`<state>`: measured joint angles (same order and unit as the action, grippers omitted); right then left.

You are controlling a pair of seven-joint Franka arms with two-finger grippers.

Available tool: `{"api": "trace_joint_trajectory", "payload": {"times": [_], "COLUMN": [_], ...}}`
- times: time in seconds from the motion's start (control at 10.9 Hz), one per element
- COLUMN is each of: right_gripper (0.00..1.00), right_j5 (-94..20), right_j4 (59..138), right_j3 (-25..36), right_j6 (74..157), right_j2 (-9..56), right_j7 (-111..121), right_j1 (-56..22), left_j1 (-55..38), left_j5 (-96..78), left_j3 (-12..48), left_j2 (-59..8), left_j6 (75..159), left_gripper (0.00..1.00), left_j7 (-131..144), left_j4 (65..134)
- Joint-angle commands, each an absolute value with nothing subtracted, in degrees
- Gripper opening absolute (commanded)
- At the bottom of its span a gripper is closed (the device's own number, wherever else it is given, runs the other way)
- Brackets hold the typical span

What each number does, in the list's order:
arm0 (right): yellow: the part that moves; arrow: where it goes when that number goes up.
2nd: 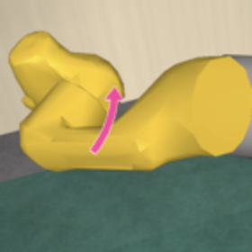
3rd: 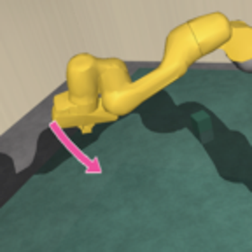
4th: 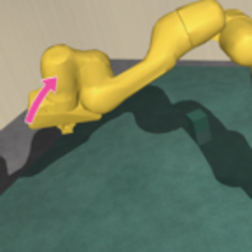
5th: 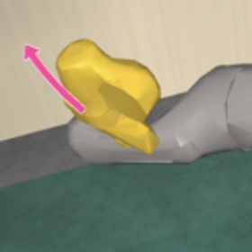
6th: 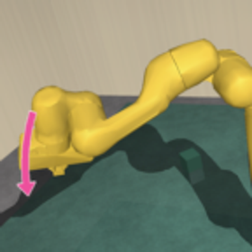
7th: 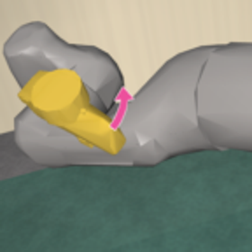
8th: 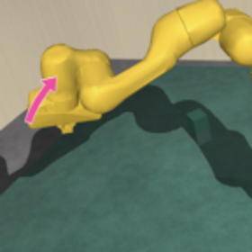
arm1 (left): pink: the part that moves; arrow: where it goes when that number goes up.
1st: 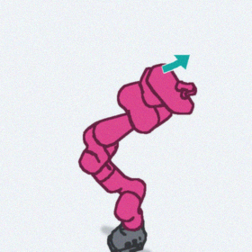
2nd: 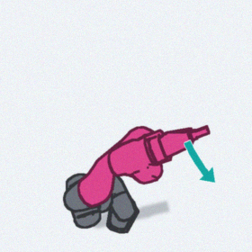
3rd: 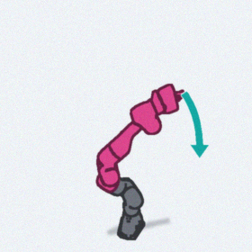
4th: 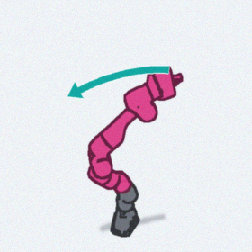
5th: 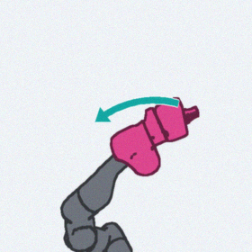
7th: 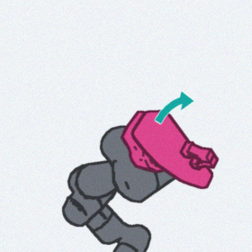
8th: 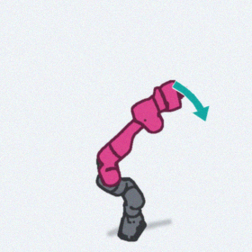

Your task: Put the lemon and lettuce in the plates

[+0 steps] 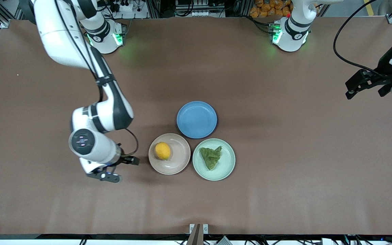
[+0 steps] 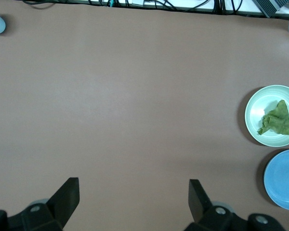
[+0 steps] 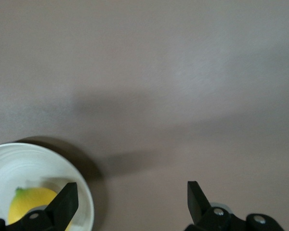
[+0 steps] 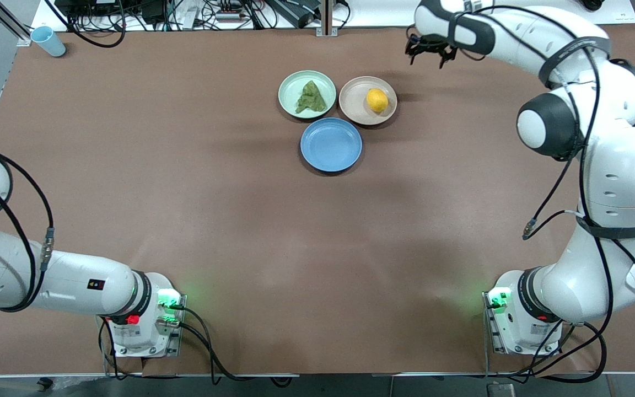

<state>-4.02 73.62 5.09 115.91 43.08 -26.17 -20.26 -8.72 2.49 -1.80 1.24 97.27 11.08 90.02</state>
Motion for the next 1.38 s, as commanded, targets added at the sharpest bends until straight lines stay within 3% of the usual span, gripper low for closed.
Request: {"api": "trace_joint_trajectory", "payload": {"times": [0.0,0.64,1.29], "right_gripper": [1.00,1.00,1.00], "right_j5": [-3.9,-4.0,-3.6], "right_j4": [73.9,74.3,74.4], "right_j3": [4.2,4.2,4.8], "right_j6": [112.6,107.1,101.1], "right_j2": [39.9,36.2,28.6], "right_j7": [-18.6,-1.9,-2.9], "right_j1": [-16.1,-4.4,-0.4], "left_j1": [-8.4,-9.3,-10.0], "left_j5": [1.2,1.2,0.1], "left_j3": [-3.6,-3.5,-3.3], "left_j2": [1.3,1.3,1.0], "left_j6": [96.3,95.2,94.1], "left_gripper": [1.00,1.00,1.00], "left_j7": [9.6,9.6,9.2], "left_j4": [89.0,87.9,88.7]}}
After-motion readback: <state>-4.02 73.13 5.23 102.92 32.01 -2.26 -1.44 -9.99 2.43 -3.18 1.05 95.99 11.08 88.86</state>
